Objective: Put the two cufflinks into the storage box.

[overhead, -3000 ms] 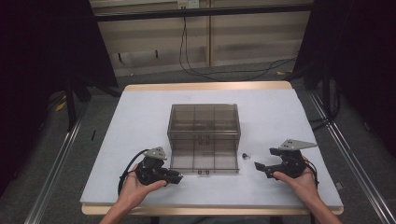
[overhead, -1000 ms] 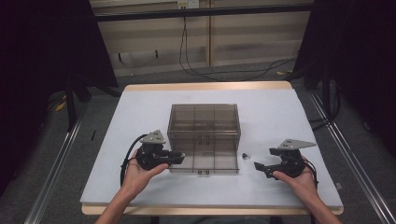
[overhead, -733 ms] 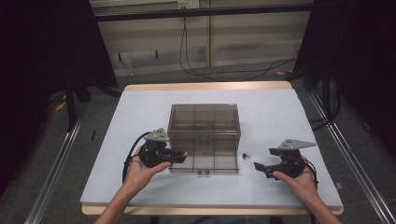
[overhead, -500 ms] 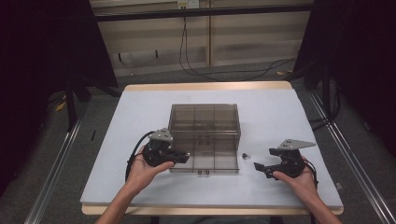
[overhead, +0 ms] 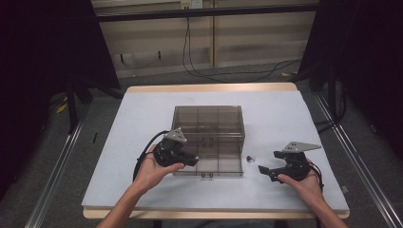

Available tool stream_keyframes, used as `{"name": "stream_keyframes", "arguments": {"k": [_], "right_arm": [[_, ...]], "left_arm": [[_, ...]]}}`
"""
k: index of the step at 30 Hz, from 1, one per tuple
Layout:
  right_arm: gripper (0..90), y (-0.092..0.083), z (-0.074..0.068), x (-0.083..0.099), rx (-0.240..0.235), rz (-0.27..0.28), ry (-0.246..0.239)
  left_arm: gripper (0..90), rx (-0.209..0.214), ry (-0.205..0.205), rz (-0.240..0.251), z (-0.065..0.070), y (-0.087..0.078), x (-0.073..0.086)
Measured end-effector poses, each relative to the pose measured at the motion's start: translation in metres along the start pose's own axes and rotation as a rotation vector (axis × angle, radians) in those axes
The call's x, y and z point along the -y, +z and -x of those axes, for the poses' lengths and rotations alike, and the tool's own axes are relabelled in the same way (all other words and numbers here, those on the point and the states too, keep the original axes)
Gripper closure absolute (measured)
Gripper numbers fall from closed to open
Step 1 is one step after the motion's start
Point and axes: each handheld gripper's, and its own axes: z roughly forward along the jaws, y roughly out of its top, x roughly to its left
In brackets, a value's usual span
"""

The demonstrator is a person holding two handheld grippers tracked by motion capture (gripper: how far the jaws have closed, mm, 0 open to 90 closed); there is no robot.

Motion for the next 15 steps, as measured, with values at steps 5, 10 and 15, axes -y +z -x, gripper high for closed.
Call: {"name": "stream_keyframes", "arguments": {"k": [5, 10, 15], "right_arm": [[9.3, 0.001, 0.0, 0.0, 0.002, -0.002, -0.001], [9.2, 0.001, 0.0, 0.0, -0.004, -0.003, -0.005], [9.2, 0.0, 0.0, 0.0, 0.0, -0.004, -0.002]], "left_arm": [[73.5, -0.012, 0.01, -0.074, 0.004, 0.008, -0.008], [73.5, -0.008, 0.025, -0.103, 0.006, 0.016, -0.015], [73.5, 0.004, 0.035, -0.12, 0.009, 0.022, -0.023]]}}
